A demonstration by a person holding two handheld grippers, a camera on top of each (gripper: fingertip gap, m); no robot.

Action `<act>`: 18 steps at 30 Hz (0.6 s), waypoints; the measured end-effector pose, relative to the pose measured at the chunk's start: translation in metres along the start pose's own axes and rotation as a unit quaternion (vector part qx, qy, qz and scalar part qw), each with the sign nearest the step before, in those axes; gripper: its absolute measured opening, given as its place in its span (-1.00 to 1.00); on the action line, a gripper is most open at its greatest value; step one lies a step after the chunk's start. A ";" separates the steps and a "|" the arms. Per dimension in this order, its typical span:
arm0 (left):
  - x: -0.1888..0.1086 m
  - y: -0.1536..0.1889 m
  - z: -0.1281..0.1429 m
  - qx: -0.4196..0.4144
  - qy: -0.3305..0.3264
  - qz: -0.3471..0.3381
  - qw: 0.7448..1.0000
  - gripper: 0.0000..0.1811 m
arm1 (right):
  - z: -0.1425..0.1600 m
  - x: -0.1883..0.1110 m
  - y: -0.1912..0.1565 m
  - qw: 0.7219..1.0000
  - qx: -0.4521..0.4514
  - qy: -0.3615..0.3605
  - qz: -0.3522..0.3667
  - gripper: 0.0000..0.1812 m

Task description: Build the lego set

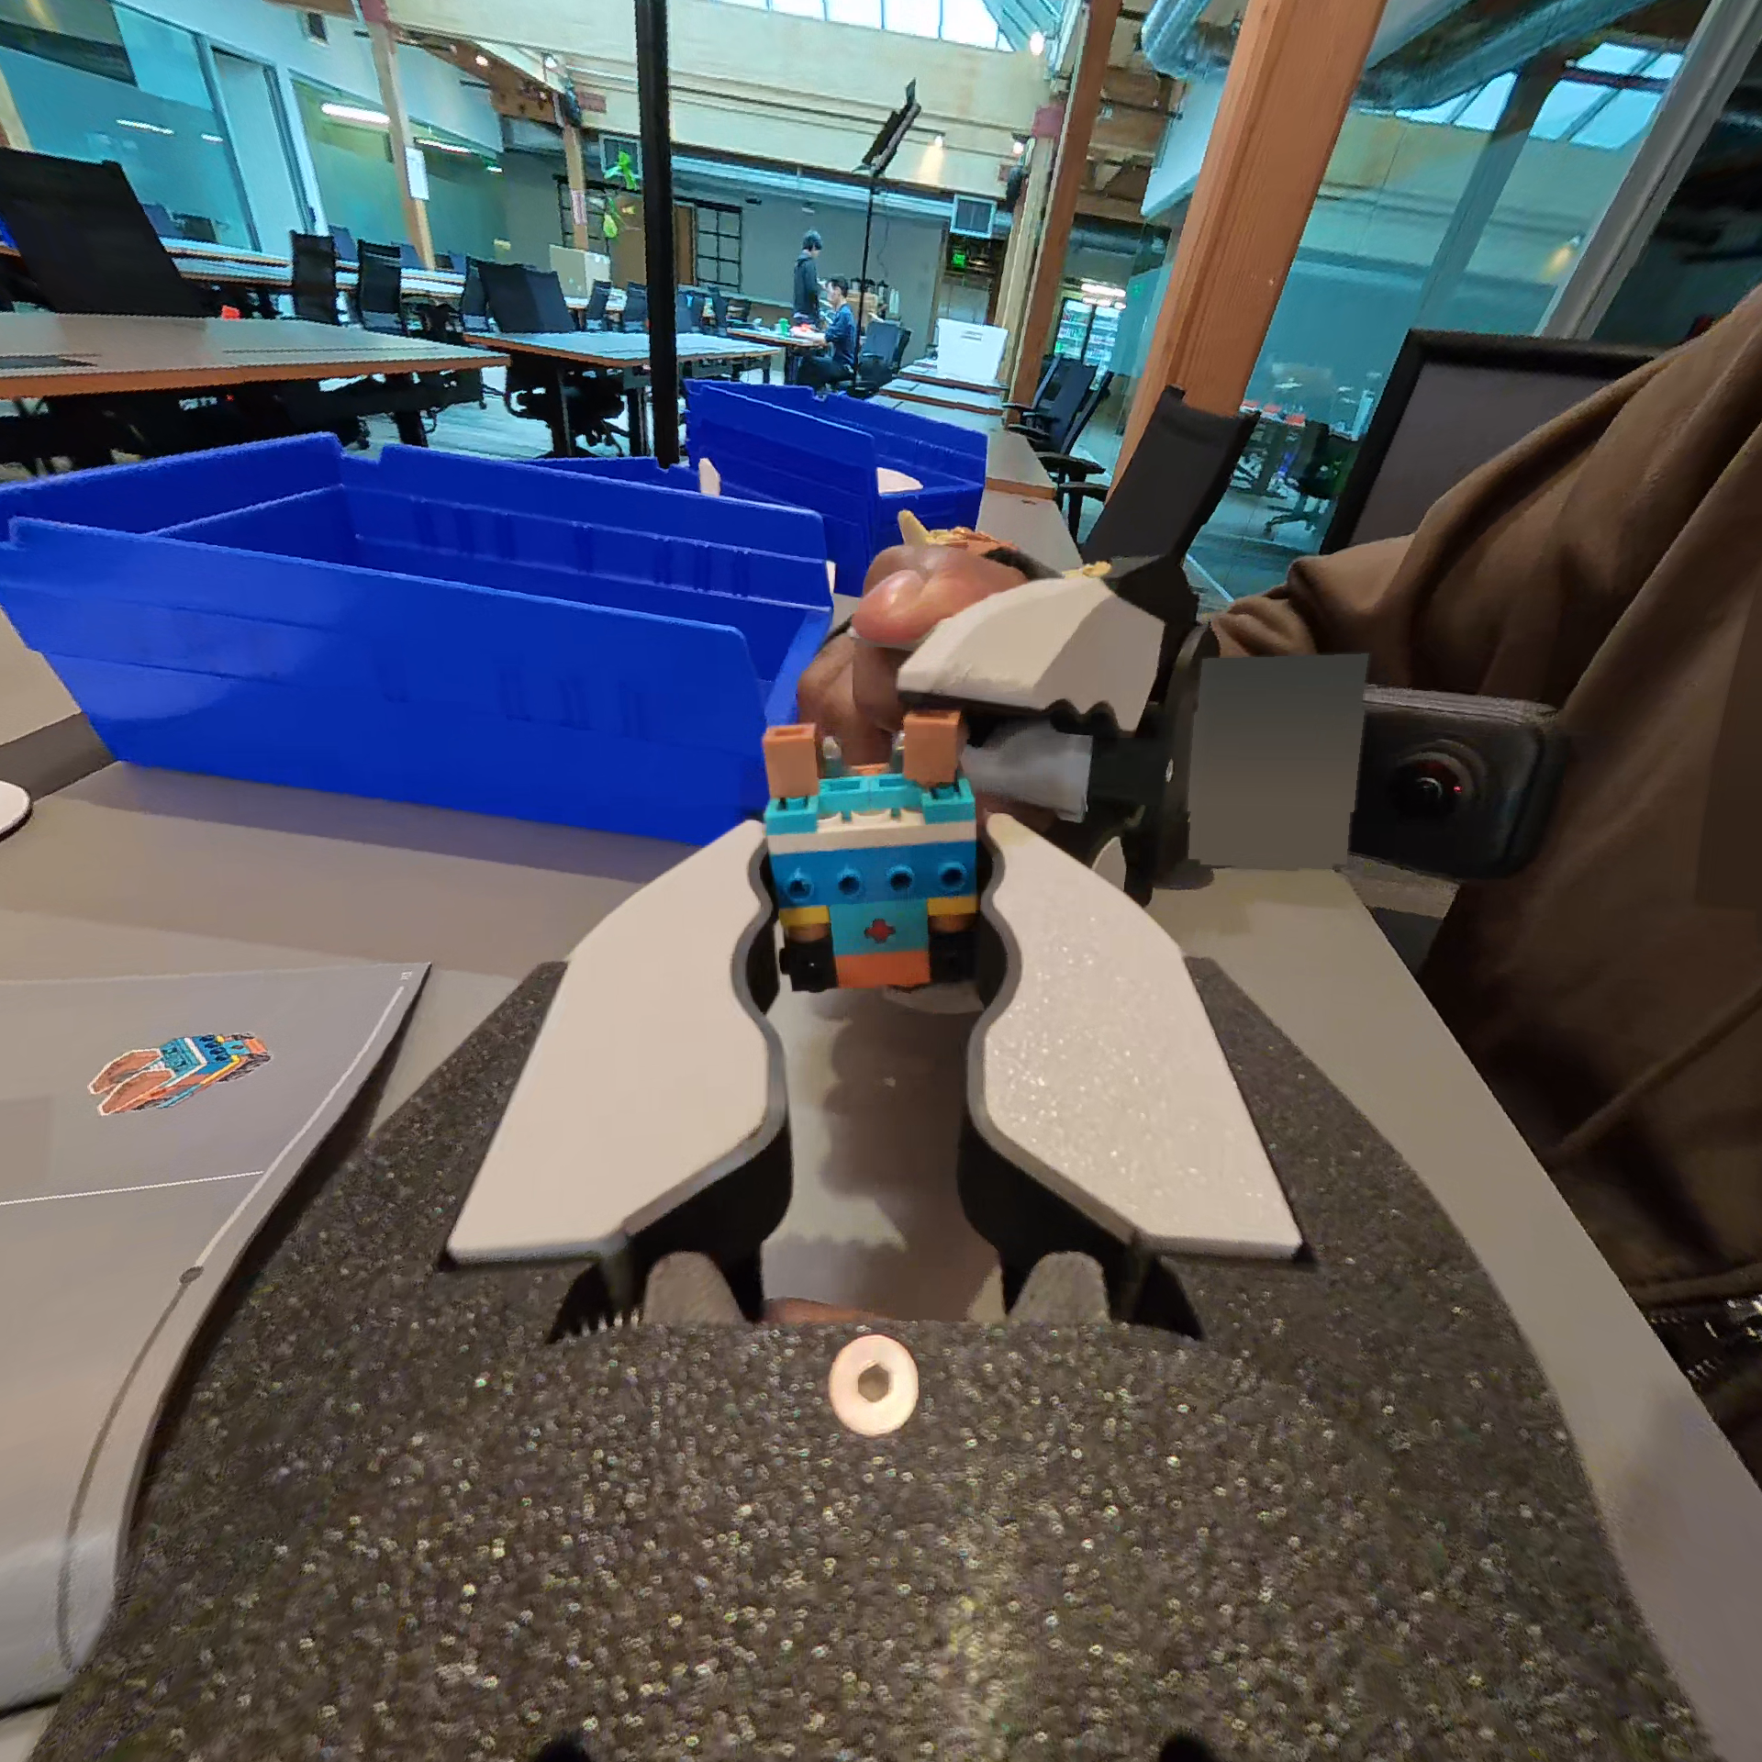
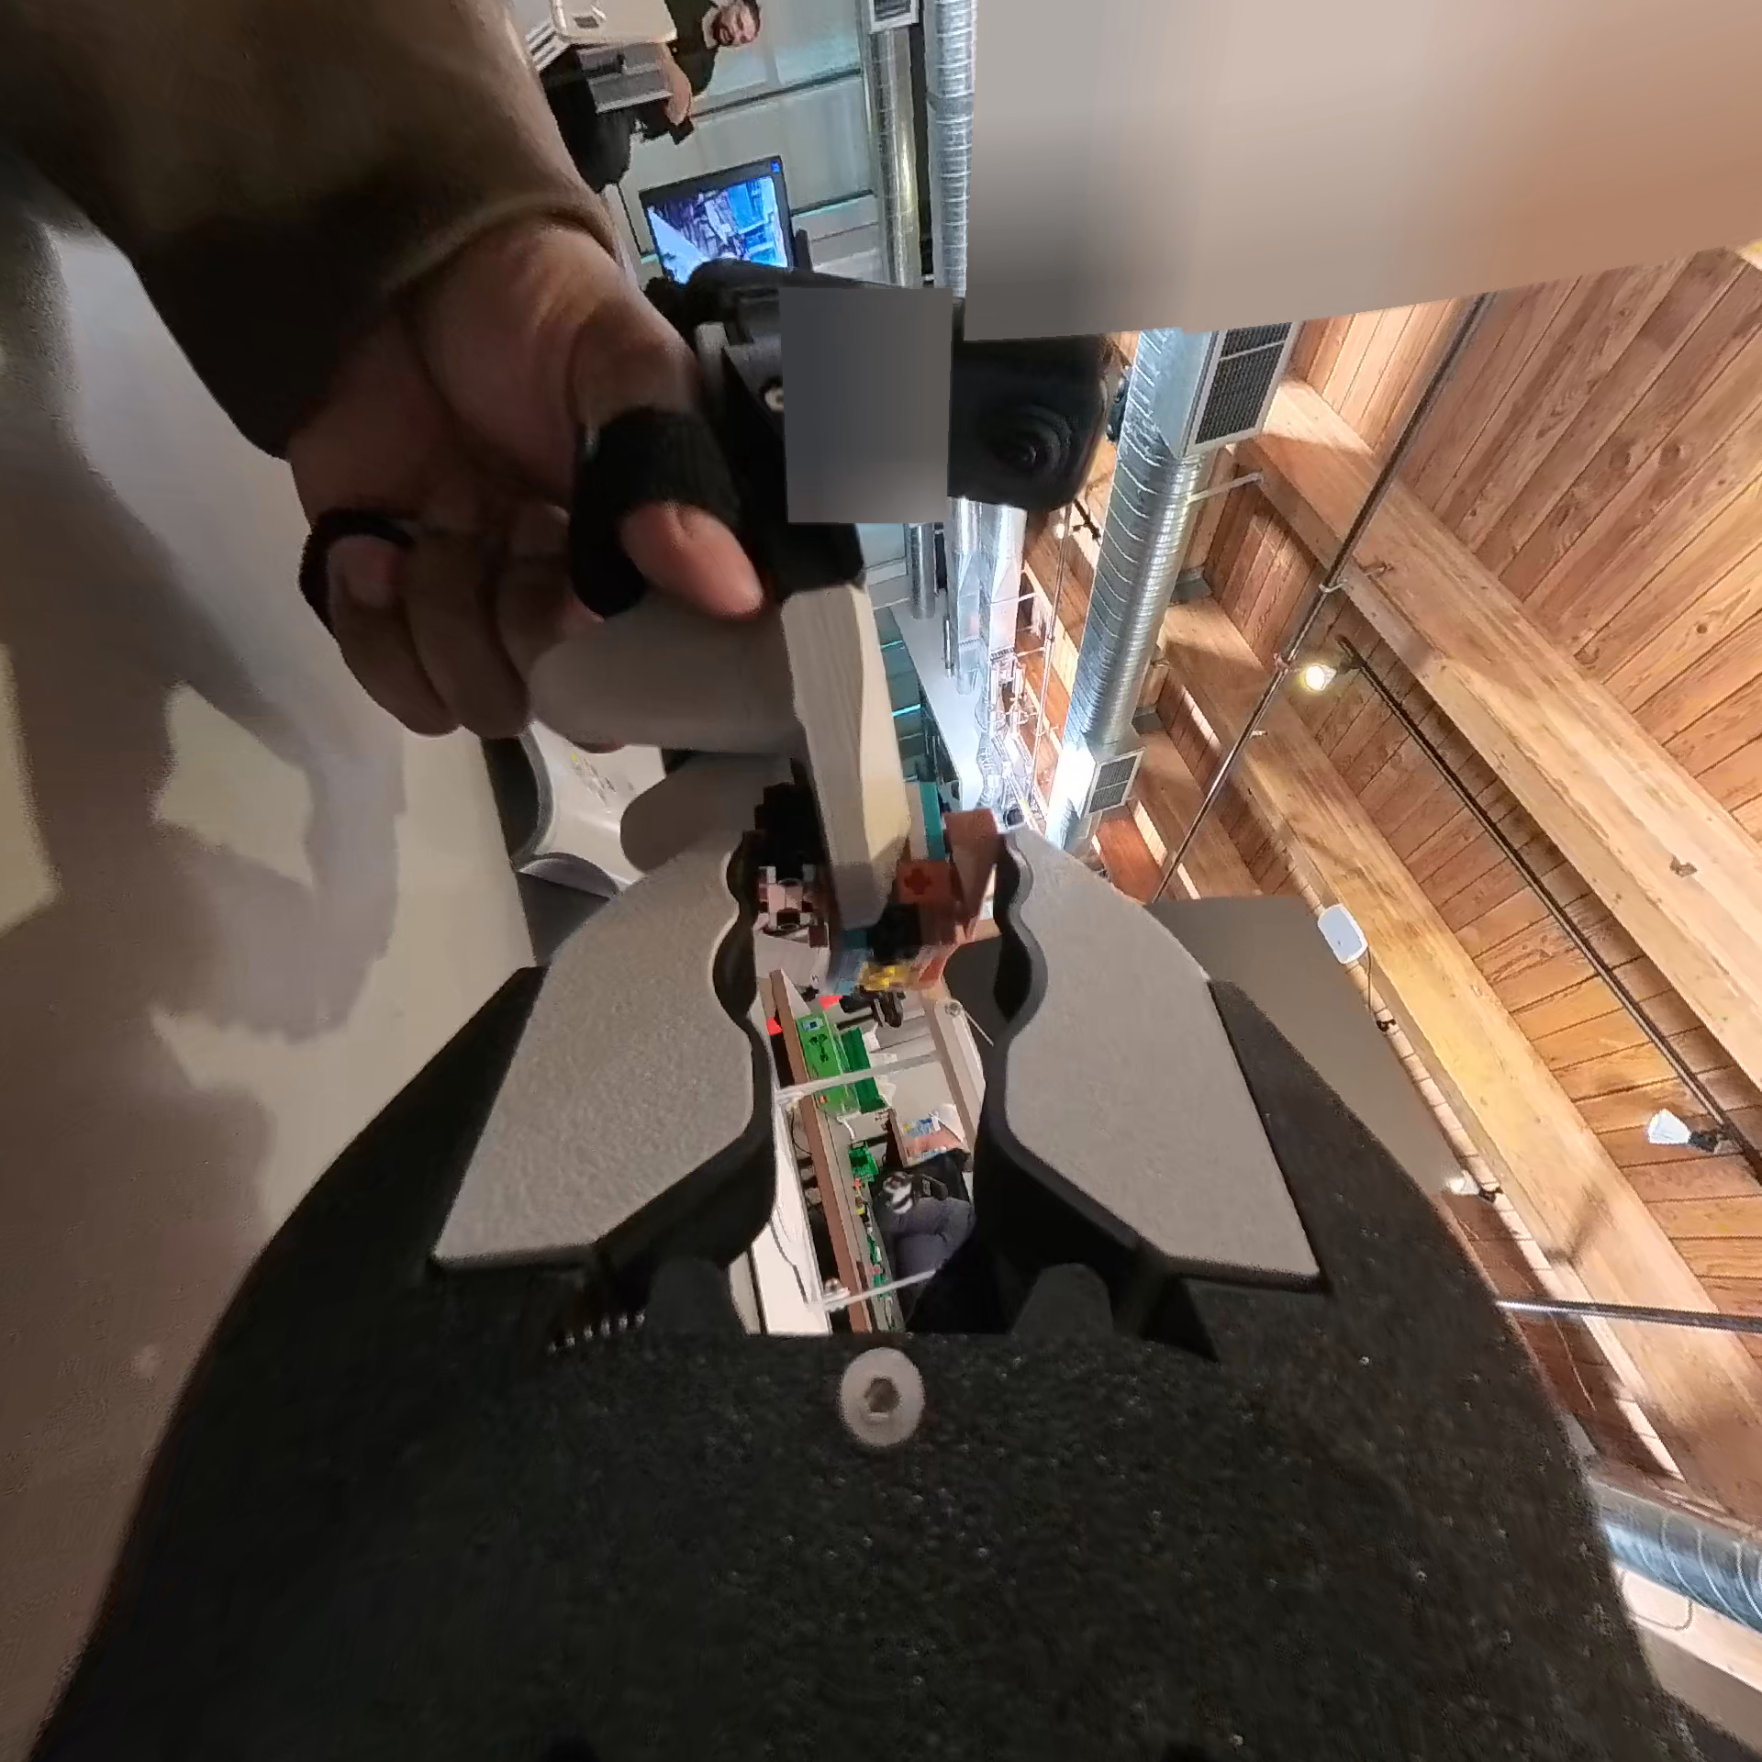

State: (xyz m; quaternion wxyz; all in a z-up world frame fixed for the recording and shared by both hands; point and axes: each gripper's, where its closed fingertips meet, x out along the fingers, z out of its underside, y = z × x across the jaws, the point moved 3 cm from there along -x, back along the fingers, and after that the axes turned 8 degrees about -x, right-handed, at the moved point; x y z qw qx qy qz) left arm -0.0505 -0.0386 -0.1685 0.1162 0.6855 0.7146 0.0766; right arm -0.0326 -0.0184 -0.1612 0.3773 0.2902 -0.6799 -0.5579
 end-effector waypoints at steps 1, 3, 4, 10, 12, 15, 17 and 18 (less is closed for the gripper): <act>0.000 0.000 0.000 0.003 0.002 0.000 1.000 -0.59 | 0.000 0.000 0.000 1.000 -0.001 0.001 0.000 -0.48; 0.000 0.000 0.001 -0.004 0.006 0.007 1.000 -0.59 | -0.001 -0.001 0.000 1.000 -0.002 0.004 -0.003 -0.48; 0.000 0.001 0.001 -0.008 0.009 0.013 1.000 -0.59 | -0.001 -0.001 0.000 1.000 -0.001 0.005 -0.003 -0.48; 0.000 0.004 0.000 -0.024 0.027 0.037 0.999 -0.60 | -0.003 -0.003 0.001 1.000 0.007 0.015 -0.002 -0.48; 0.000 0.005 0.000 -0.035 0.035 0.049 0.998 -0.60 | -0.003 -0.003 0.002 1.000 0.014 0.018 -0.004 -0.47; 0.001 0.005 0.001 -0.038 0.037 0.053 0.997 -0.60 | -0.004 -0.003 0.001 1.000 0.013 0.018 -0.006 -0.47; 0.001 0.005 0.000 -0.039 0.039 0.051 0.997 -0.60 | -0.003 -0.003 0.002 1.000 0.012 0.015 -0.004 -0.48; 0.001 0.005 -0.001 -0.039 0.041 0.050 0.997 -0.60 | -0.004 -0.003 0.002 1.000 0.012 0.014 -0.003 -0.48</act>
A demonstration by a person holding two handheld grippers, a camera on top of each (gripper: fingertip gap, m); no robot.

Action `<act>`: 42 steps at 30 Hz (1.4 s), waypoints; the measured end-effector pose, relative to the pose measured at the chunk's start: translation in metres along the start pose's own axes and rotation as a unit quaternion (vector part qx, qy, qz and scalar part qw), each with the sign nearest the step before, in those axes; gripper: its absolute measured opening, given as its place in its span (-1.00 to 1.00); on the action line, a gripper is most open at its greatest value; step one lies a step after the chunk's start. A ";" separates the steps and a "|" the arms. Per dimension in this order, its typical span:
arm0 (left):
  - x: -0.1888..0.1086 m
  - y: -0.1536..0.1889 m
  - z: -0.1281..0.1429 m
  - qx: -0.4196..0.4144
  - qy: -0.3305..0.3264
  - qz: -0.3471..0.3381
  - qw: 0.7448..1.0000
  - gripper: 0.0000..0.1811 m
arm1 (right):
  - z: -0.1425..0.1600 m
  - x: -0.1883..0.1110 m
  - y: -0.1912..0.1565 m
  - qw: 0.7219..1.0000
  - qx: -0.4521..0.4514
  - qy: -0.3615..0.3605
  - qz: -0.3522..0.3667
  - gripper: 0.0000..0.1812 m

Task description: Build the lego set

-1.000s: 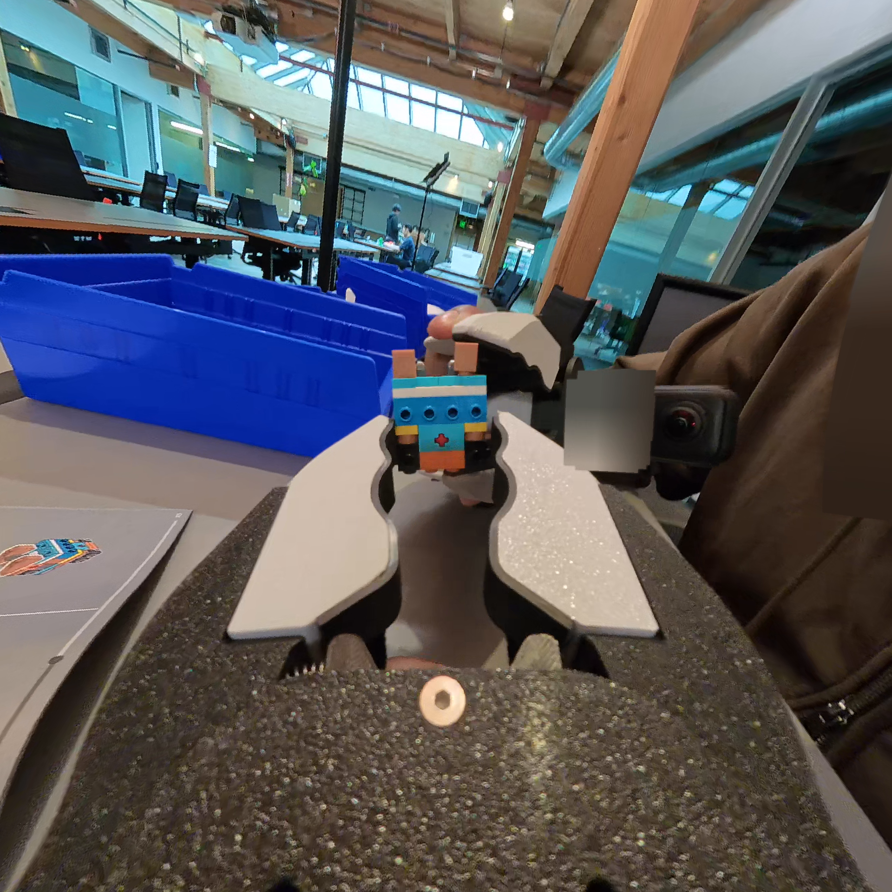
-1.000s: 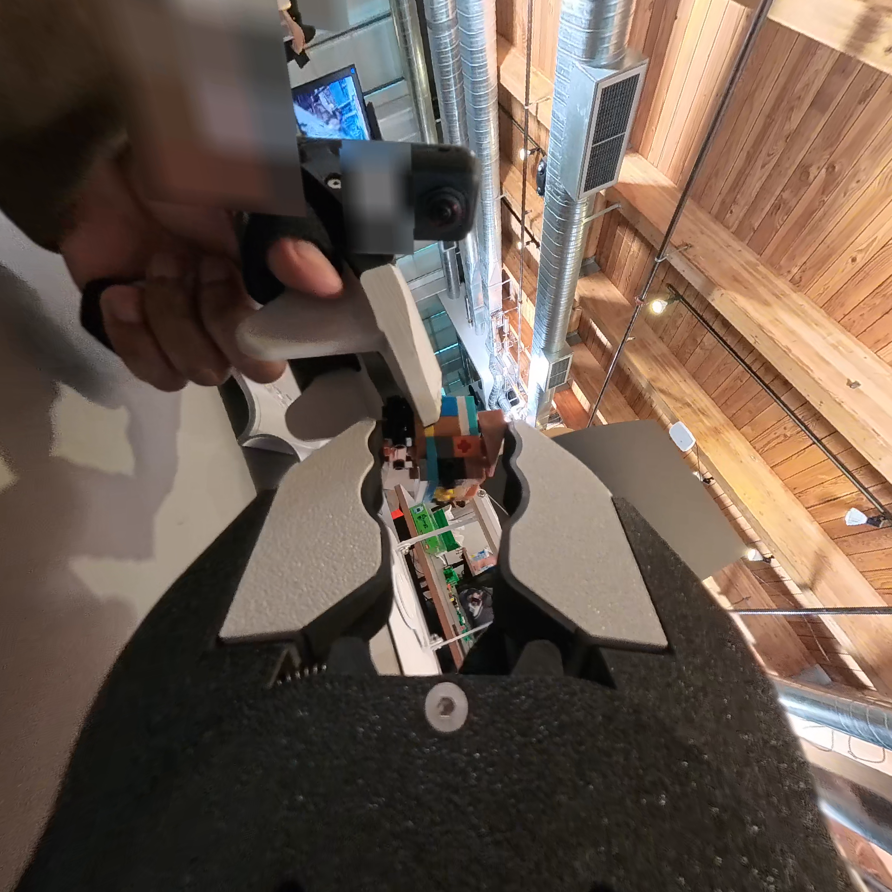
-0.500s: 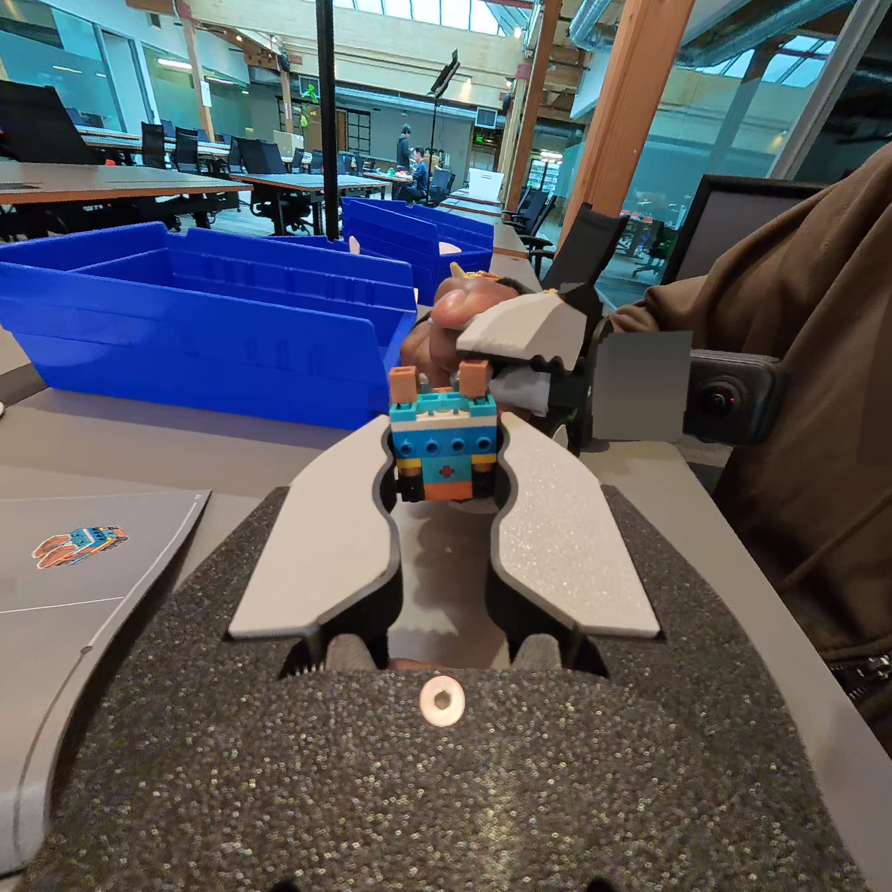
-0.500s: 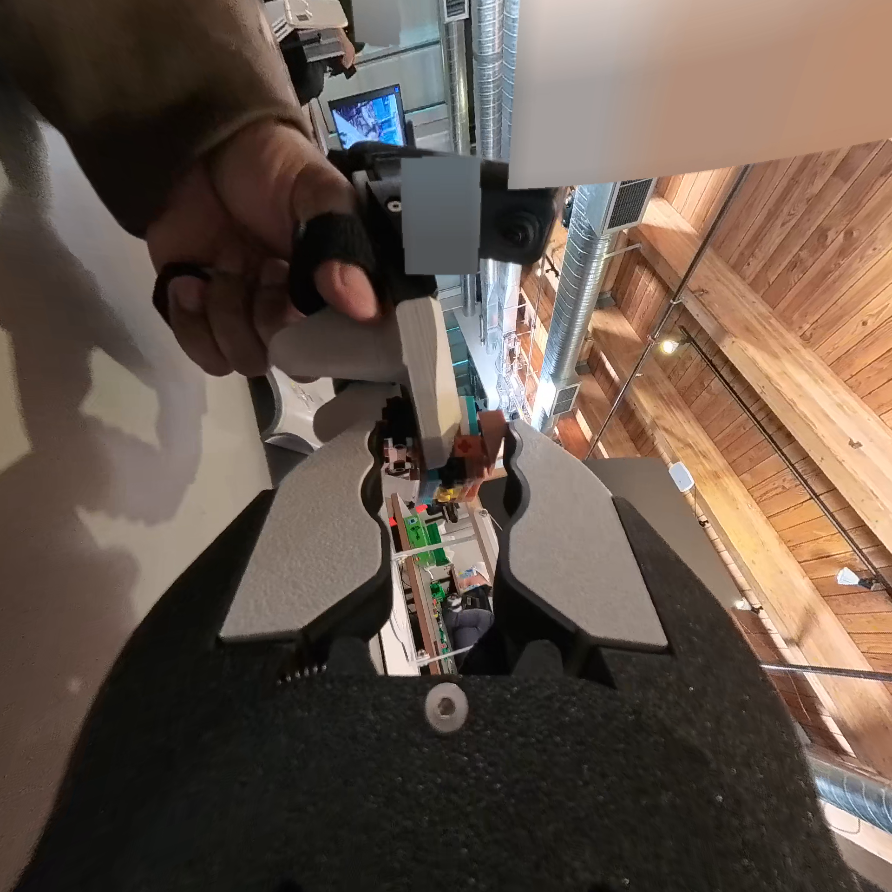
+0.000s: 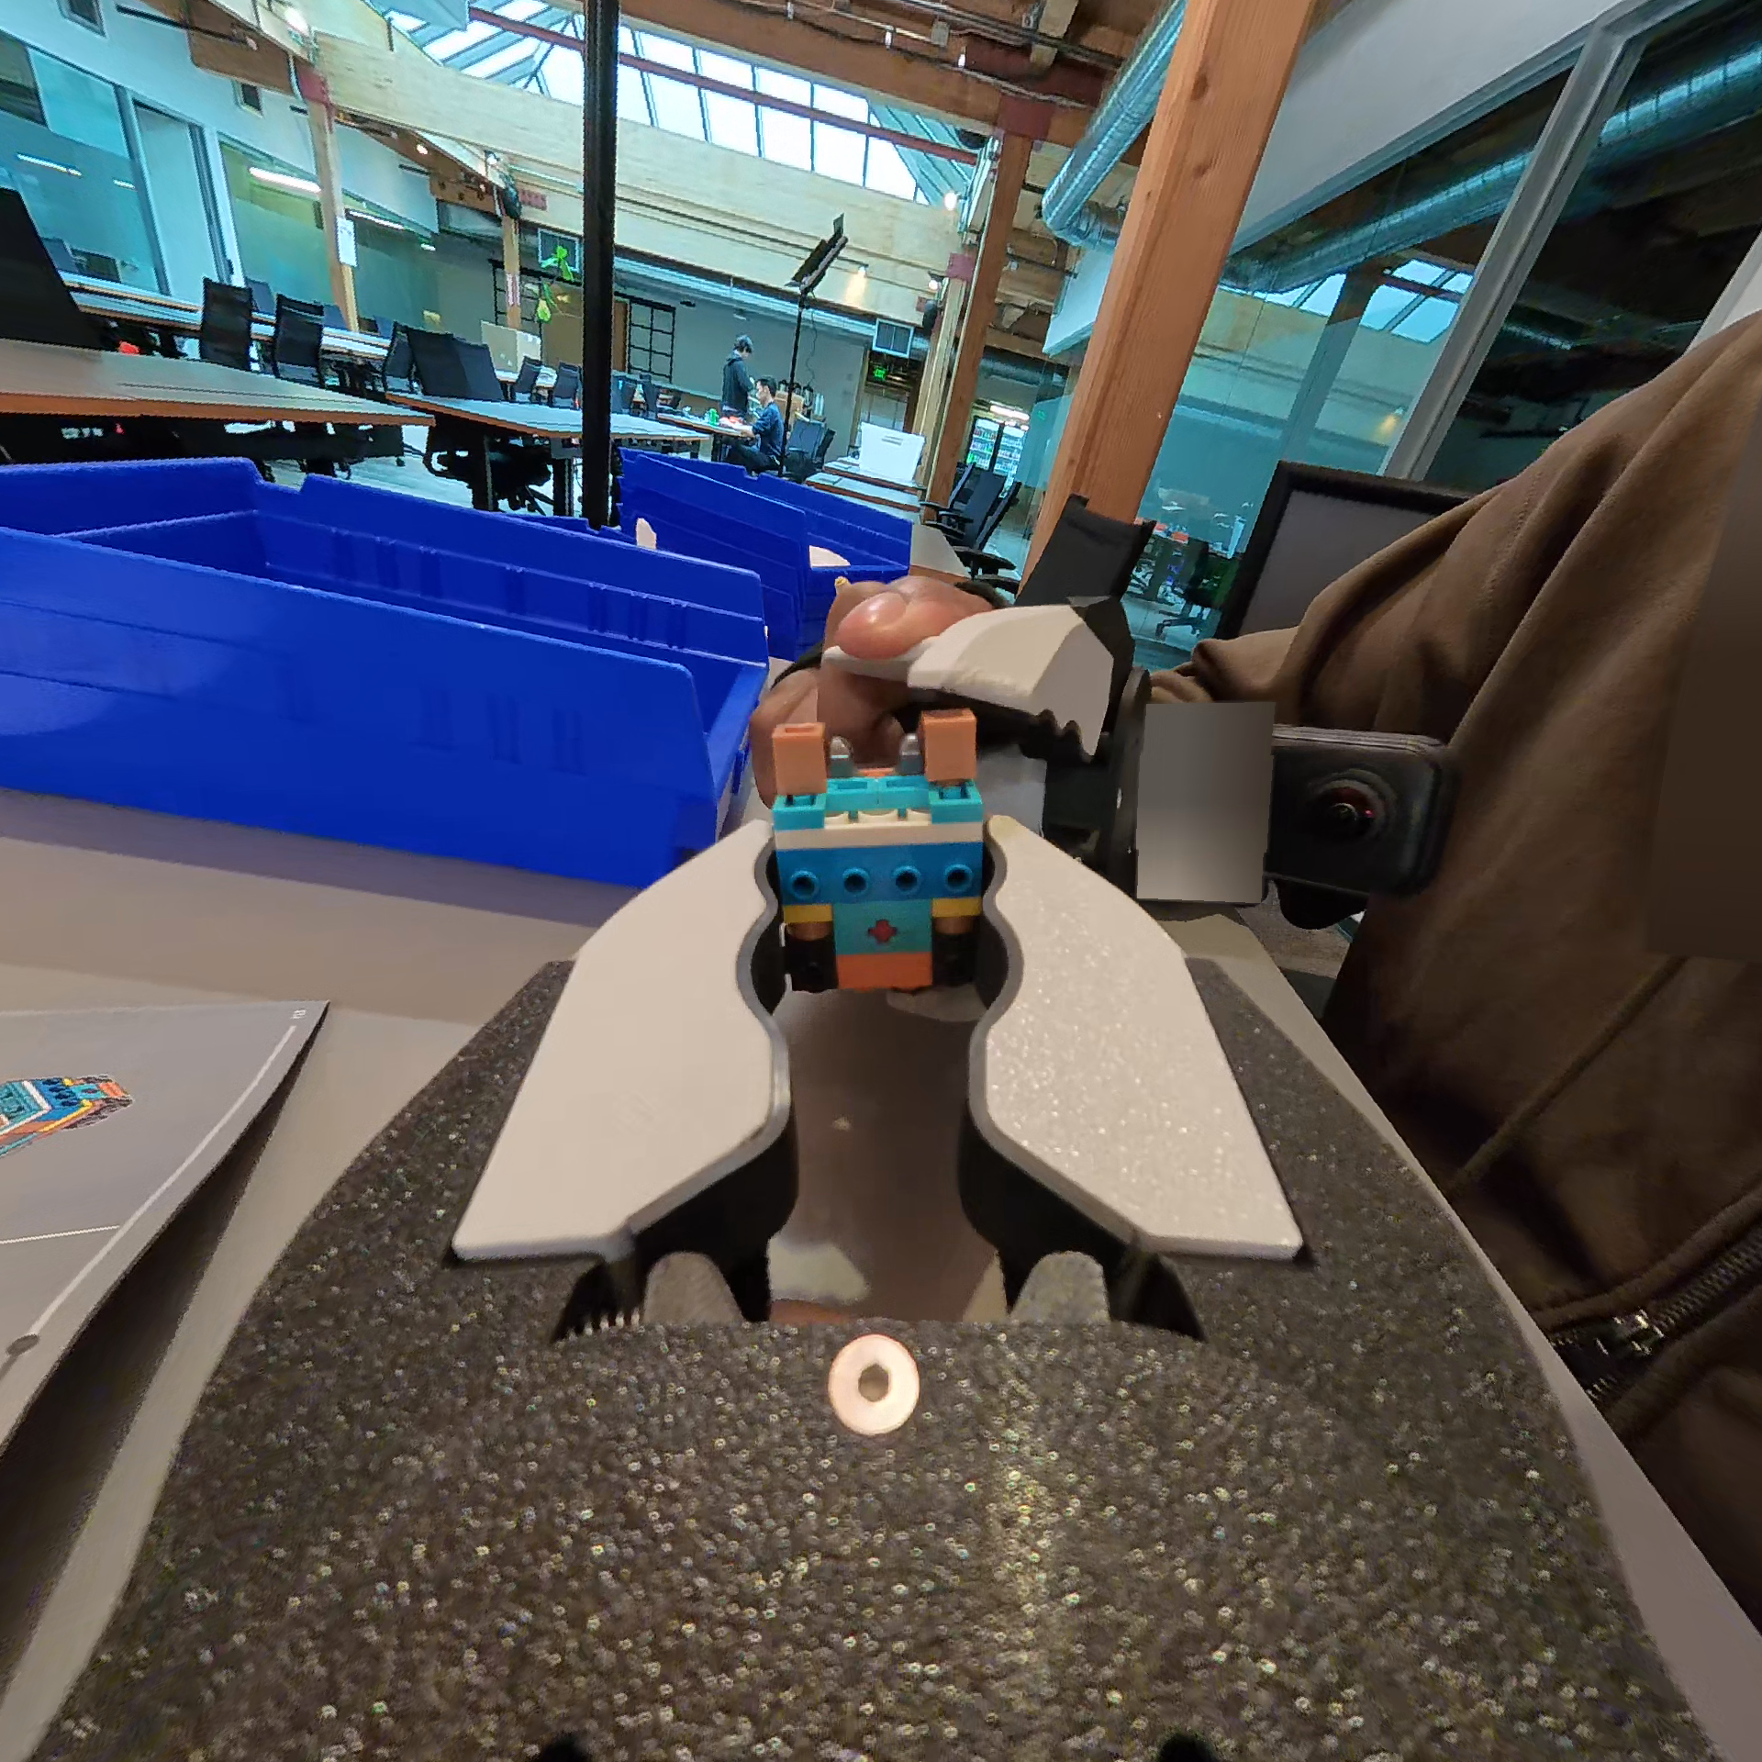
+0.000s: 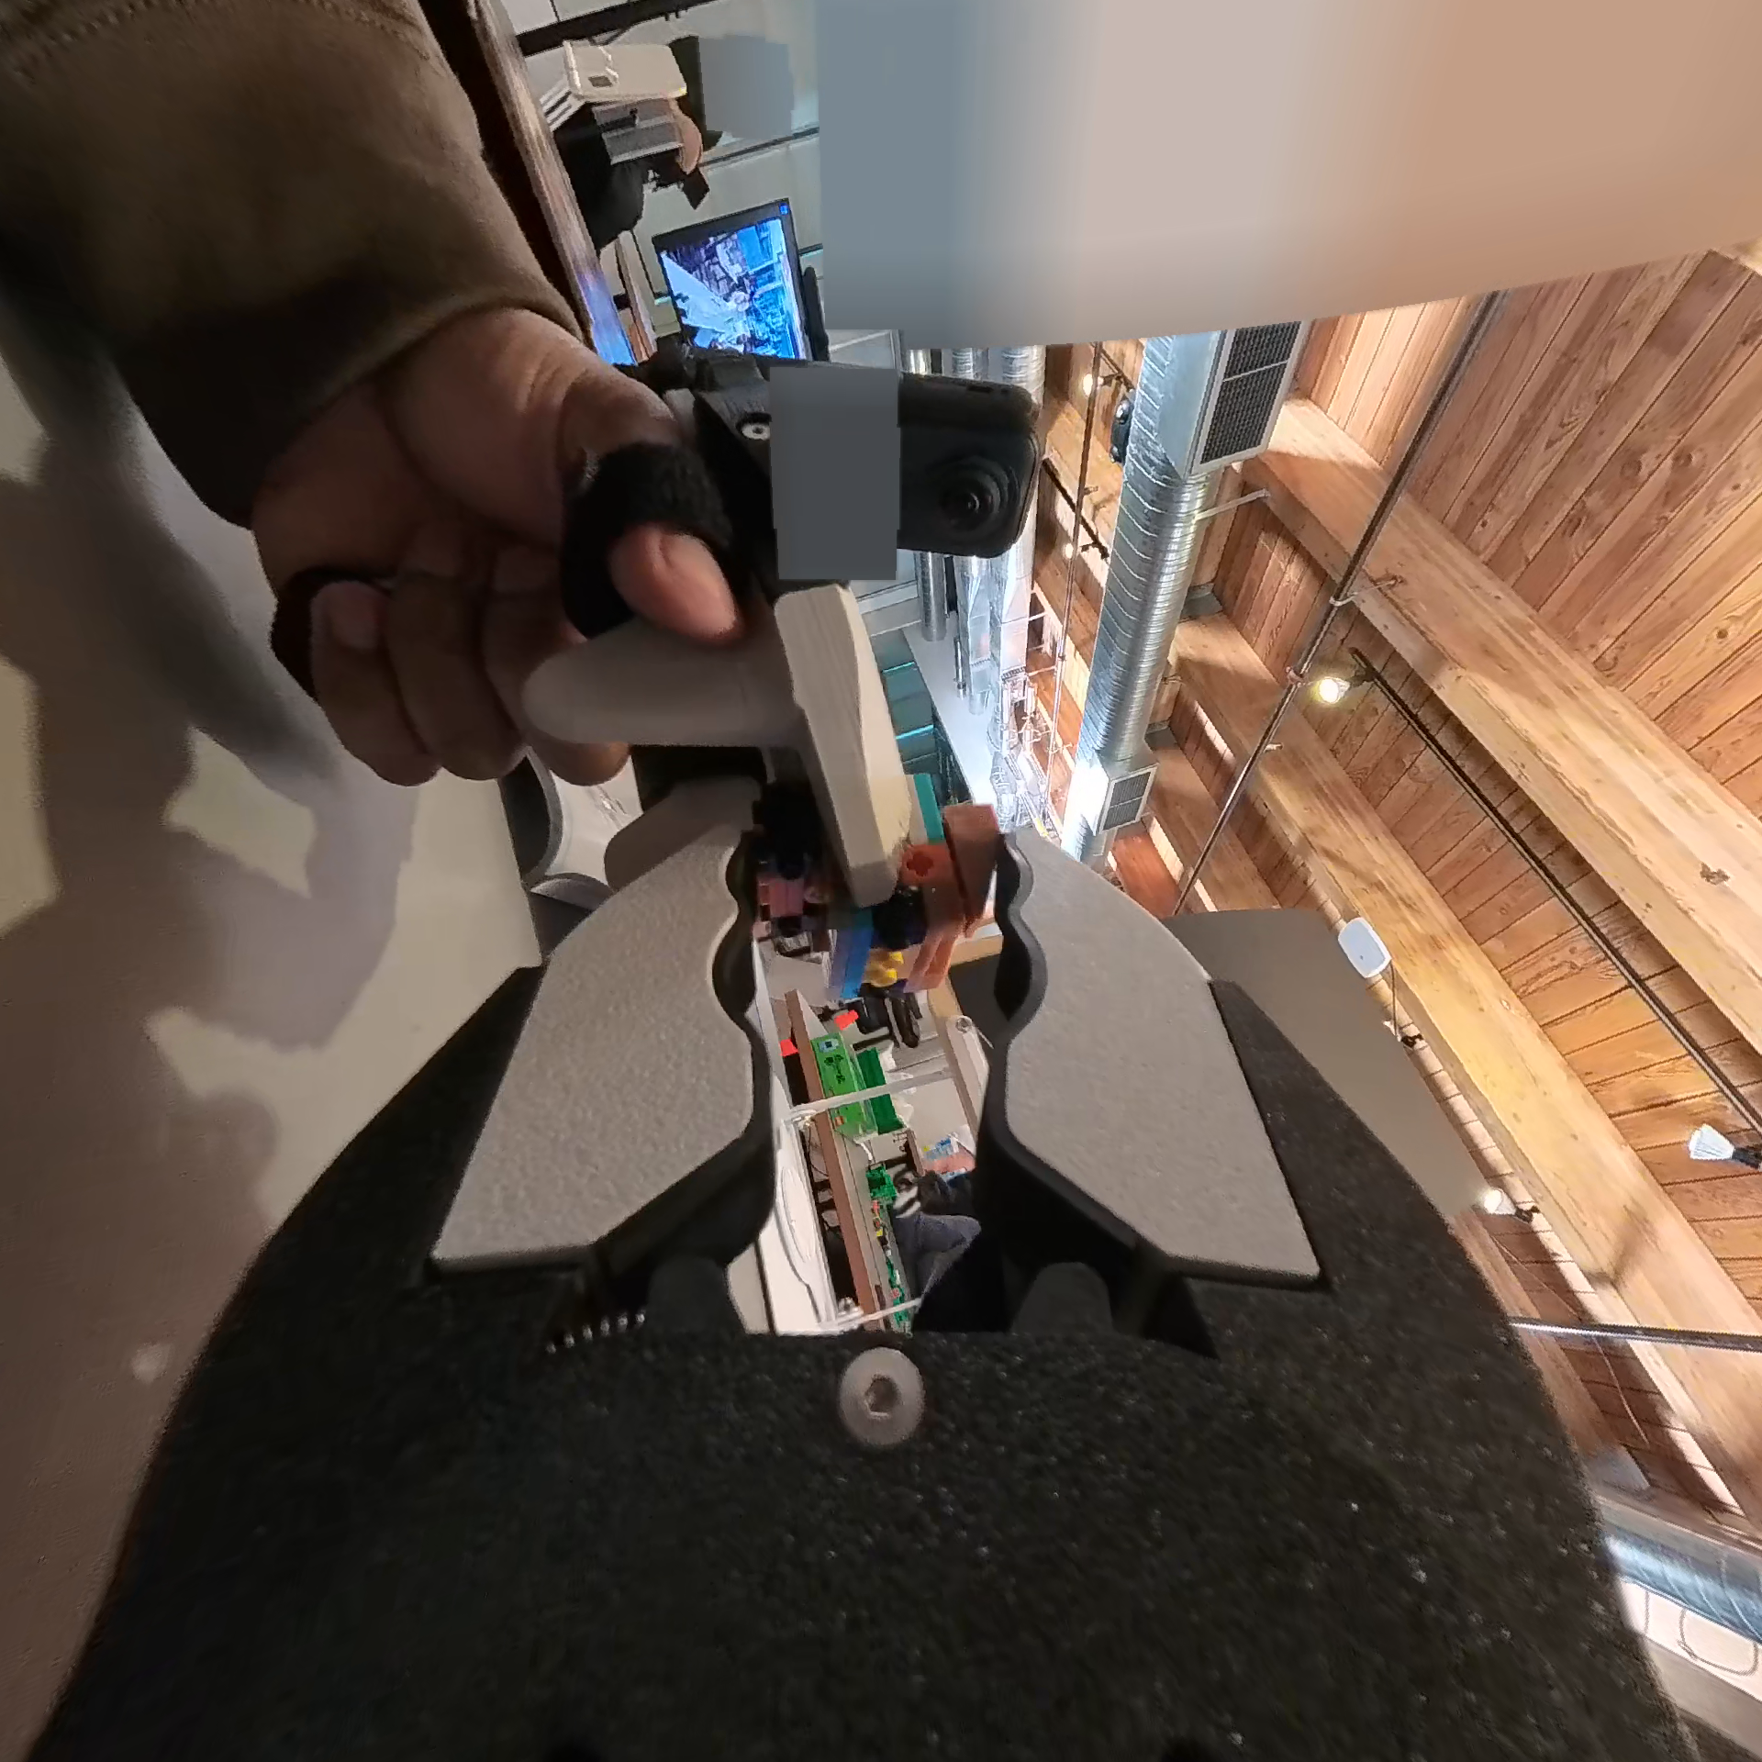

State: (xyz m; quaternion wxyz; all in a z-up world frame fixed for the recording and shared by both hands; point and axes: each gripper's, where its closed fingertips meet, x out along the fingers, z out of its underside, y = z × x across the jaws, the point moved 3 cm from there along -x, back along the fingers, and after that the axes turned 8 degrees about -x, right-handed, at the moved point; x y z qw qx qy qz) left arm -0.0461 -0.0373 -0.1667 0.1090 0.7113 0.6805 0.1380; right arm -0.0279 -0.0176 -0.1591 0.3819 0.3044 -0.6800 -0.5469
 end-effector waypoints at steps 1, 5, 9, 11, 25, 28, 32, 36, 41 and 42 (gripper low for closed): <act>0.000 0.000 -0.001 0.000 0.002 0.001 1.000 -0.60 | 0.000 0.000 0.000 1.000 0.000 -0.001 0.001 -0.48; 0.000 0.000 -0.001 -0.006 0.008 0.003 1.000 -0.60 | 0.000 0.001 0.001 1.000 0.007 -0.002 0.000 -0.48; 0.000 0.001 -0.001 -0.006 0.010 0.004 1.000 -0.60 | 0.000 0.001 0.001 1.000 0.022 -0.001 -0.004 -0.49; 0.000 0.001 -0.002 -0.005 0.014 0.002 1.000 -0.60 | 0.000 0.001 0.002 1.000 0.024 -0.002 -0.003 -0.49; 0.001 -0.001 -0.004 -0.029 0.036 0.000 0.999 -0.60 | 0.002 0.003 0.004 0.999 0.036 -0.004 -0.006 -0.50; 0.001 -0.001 -0.004 -0.033 0.039 0.000 0.999 -0.60 | 0.003 0.003 0.004 0.999 0.045 -0.005 -0.008 -0.50; 0.001 -0.002 -0.005 -0.029 0.048 0.000 0.998 -0.60 | 0.004 0.004 0.004 0.999 0.049 -0.007 0.004 -0.50; -0.001 -0.001 -0.009 -0.044 0.074 0.015 0.996 -0.60 | 0.003 0.004 0.007 0.998 0.049 -0.014 0.029 -0.49; -0.003 0.001 -0.011 -0.056 0.080 0.032 0.995 -0.60 | 0.005 0.003 0.009 0.998 0.053 -0.016 0.029 -0.51; -0.003 0.002 -0.011 -0.056 0.080 0.033 0.995 -0.60 | 0.004 0.002 0.009 0.998 0.050 -0.016 0.029 -0.51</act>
